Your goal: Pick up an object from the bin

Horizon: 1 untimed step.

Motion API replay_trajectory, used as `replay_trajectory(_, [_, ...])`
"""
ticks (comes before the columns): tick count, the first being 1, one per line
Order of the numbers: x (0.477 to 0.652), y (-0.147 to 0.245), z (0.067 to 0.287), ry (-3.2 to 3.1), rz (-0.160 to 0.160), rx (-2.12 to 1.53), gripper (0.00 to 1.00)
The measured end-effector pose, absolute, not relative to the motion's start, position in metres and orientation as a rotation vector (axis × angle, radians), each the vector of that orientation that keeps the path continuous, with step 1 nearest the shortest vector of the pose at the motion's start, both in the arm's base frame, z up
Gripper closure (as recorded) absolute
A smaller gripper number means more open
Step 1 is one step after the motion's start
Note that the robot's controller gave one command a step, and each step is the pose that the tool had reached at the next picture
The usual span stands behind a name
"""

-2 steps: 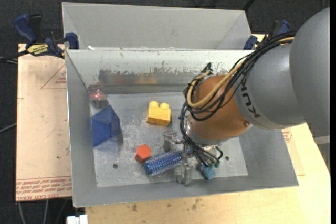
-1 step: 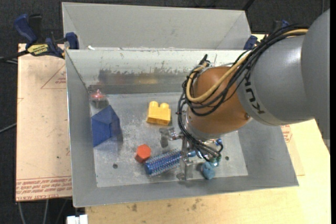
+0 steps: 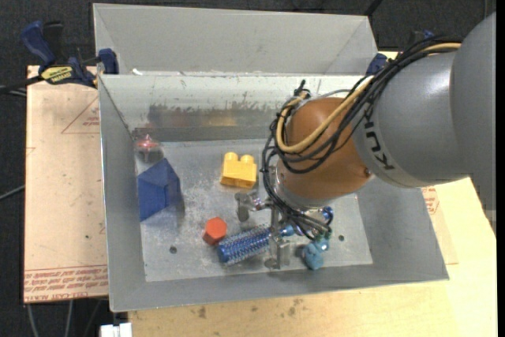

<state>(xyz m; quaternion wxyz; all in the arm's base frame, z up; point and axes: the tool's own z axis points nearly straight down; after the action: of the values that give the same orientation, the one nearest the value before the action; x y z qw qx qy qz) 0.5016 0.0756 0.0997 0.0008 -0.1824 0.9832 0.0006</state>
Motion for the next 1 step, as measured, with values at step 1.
replay_trajectory(1, [0.5025,0.0748,0.0691,3.120,0.002,-0.386,0.00])
